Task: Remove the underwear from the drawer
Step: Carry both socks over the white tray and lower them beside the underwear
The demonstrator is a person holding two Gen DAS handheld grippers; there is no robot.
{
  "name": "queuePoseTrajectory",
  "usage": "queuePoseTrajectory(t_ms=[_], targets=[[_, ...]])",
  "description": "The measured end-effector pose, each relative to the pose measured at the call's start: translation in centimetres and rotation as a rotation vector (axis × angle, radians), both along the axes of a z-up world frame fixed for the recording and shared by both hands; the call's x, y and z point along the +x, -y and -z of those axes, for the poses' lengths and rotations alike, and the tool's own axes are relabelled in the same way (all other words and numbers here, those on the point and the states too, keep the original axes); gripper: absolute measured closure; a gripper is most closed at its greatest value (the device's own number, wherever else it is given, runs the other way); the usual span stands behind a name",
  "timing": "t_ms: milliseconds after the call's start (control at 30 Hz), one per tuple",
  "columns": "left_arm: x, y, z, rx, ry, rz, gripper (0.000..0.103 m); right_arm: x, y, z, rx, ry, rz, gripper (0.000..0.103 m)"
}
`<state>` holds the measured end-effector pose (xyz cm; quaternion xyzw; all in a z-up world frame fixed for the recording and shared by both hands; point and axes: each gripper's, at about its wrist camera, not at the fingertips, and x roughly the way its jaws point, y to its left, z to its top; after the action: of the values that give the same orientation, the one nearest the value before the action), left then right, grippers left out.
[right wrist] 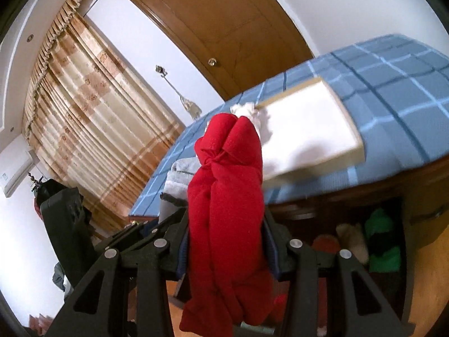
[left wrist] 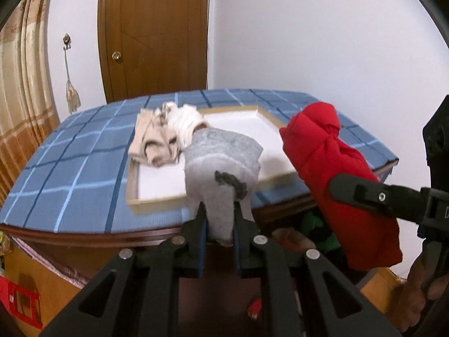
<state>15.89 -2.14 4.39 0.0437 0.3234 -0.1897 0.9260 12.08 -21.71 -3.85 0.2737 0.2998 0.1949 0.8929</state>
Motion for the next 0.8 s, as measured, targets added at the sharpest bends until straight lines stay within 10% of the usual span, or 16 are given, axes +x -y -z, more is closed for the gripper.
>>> queuePoseTrajectory(t_ms=[800], targets=[[10.7, 5.5, -2.4, -0.040, 0.059, -0.071, 0.090, 12.8, 3.1, -3.6, -0.097, 0.044, 0.162, 0.056]])
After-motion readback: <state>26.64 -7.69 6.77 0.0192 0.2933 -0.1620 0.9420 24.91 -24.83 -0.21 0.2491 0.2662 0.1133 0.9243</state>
